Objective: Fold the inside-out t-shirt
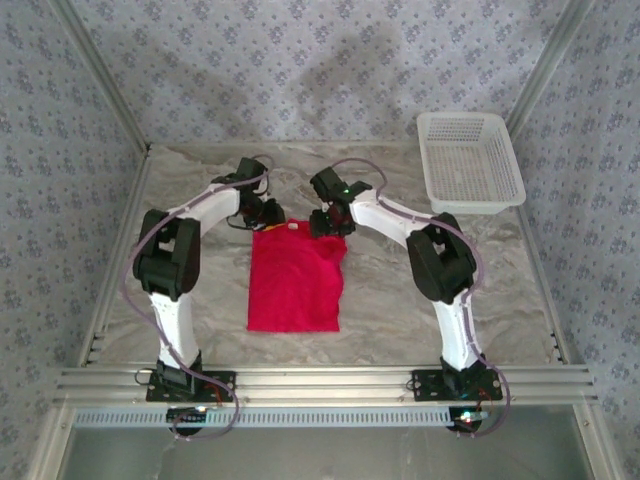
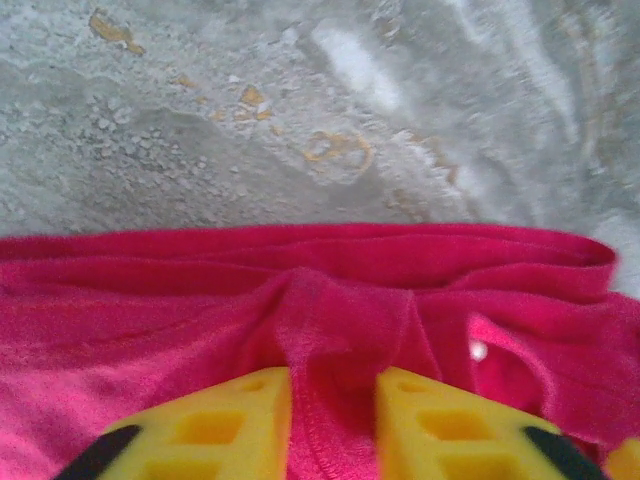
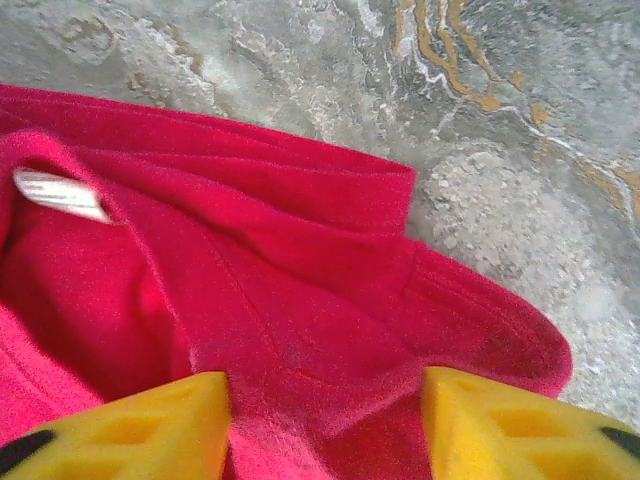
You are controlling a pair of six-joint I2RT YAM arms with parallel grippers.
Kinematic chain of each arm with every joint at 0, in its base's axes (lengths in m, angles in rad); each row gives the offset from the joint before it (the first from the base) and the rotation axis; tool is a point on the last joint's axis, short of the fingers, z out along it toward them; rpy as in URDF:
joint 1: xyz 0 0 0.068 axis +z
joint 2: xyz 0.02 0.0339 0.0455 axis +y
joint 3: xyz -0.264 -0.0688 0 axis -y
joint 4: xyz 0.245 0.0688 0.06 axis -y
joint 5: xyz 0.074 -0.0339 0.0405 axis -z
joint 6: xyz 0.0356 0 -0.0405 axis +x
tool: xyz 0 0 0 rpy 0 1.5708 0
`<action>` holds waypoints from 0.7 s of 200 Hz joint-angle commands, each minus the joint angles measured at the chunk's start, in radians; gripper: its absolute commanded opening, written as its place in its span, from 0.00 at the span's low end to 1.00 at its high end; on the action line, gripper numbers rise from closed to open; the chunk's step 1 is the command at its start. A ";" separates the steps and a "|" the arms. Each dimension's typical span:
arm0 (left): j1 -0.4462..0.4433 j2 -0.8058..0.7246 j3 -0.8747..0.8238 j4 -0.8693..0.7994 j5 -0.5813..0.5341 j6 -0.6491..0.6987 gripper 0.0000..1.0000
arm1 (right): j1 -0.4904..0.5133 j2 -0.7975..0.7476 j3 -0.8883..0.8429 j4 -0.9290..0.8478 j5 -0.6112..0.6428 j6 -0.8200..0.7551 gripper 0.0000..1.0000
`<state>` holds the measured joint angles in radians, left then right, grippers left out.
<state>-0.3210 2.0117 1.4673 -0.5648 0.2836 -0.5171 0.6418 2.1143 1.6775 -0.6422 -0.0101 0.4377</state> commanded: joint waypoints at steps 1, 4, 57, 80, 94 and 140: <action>0.008 0.021 0.063 -0.073 -0.055 0.029 0.14 | -0.004 0.042 0.081 -0.081 0.023 -0.018 0.37; 0.010 0.022 0.067 -0.077 -0.060 0.029 0.12 | -0.004 0.044 0.087 -0.086 0.025 -0.017 0.32; 0.039 -0.073 0.121 -0.204 -0.126 0.050 0.00 | 0.009 -0.019 0.207 -0.232 0.065 -0.005 0.00; 0.058 -0.113 0.128 -0.234 -0.129 0.056 0.00 | 0.011 -0.036 0.251 -0.267 0.050 0.005 0.00; 0.068 -0.125 0.125 -0.242 -0.129 0.060 0.00 | 0.009 -0.025 0.276 -0.268 0.047 0.005 0.00; 0.103 -0.091 0.125 -0.249 -0.132 0.068 0.00 | -0.017 0.115 0.421 -0.283 0.019 -0.001 0.01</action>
<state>-0.2344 1.9095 1.5707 -0.7750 0.1726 -0.4706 0.6430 2.1445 2.0117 -0.8833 0.0261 0.4290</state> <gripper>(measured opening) 0.041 0.065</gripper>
